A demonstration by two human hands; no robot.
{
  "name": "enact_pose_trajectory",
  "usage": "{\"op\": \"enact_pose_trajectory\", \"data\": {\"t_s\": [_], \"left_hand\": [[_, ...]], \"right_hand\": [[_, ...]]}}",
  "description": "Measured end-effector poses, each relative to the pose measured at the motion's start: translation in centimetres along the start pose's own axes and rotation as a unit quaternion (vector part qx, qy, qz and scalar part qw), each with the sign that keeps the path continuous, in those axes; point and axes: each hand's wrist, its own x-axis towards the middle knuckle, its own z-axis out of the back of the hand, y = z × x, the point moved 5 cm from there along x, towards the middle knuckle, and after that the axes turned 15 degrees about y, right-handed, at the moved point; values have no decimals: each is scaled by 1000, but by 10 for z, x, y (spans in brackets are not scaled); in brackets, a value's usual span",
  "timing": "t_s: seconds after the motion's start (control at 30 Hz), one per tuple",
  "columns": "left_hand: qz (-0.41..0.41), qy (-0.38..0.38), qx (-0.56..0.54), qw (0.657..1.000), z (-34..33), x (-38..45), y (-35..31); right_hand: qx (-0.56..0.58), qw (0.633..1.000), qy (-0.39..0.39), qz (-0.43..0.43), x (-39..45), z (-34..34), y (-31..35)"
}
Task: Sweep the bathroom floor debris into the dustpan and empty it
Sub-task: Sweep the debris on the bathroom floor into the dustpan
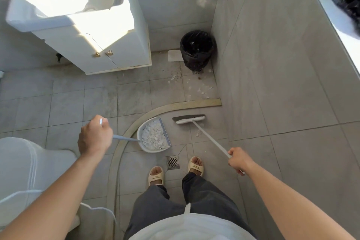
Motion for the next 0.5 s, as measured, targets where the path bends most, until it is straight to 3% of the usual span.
{"op": "enact_pose_trajectory", "data": {"t_s": [0.3, 0.5], "left_hand": [[-52, 48, 30, 997, 4, 27, 0], [-109, 81, 52, 989, 7, 45, -20]], "right_hand": [[186, 980, -63, -16, -49, -23, -36], [394, 914, -91, -26, -76, -76, -43]]}}
